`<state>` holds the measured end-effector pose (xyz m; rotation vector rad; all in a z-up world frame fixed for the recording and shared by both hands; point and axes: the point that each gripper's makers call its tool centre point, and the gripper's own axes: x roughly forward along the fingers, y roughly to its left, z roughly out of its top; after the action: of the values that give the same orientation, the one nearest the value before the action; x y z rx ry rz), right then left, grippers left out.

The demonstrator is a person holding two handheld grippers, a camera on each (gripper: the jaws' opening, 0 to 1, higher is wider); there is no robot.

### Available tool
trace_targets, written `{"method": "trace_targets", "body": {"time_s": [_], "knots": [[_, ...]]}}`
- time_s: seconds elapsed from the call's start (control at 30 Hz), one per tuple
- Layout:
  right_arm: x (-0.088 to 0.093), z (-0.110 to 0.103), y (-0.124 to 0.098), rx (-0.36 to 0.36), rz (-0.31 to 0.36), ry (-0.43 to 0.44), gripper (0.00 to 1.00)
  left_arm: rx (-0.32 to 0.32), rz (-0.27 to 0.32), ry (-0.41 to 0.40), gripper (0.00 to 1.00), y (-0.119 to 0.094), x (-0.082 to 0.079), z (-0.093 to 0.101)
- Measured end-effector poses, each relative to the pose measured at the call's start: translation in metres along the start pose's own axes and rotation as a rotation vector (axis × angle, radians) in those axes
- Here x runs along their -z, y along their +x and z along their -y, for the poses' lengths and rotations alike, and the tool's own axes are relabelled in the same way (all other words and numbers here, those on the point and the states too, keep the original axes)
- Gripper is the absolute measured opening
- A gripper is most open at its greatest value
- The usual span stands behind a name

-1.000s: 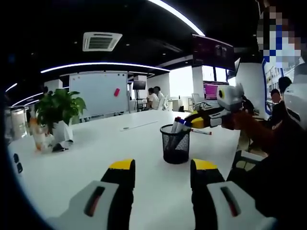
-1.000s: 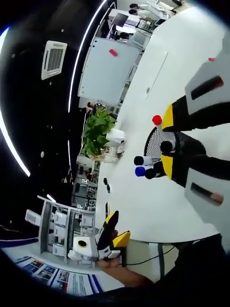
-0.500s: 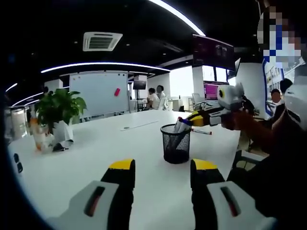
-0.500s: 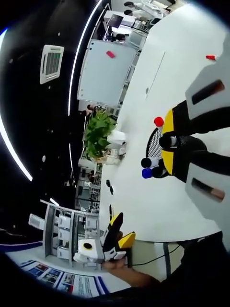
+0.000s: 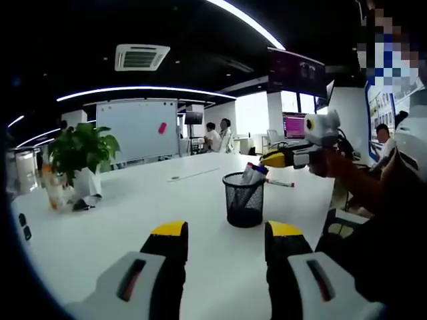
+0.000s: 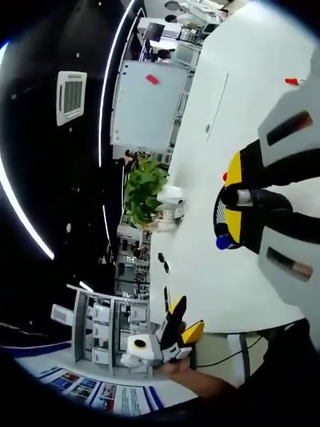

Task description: Pick up the whiteboard markers from the pen holder and place them facing the whiteboard neatly

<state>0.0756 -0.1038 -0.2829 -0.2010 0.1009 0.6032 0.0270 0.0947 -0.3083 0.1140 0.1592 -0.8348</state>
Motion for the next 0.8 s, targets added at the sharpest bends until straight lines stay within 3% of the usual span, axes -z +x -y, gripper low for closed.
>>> {"method": "trace_targets", "body": {"time_s": [0.4, 0.8], "knots": [[-0.015, 0.008, -0.009, 0.002, 0.041, 0.072, 0.13, 0.004, -0.006, -0.002, 0.47, 0.002, 0.001, 0.001], [-0.040, 0.004, -0.024, -0.010, 0.102, 0.076, 0.13, 0.007, -0.005, -0.002, 0.47, 0.002, 0.001, 0.003]]}}
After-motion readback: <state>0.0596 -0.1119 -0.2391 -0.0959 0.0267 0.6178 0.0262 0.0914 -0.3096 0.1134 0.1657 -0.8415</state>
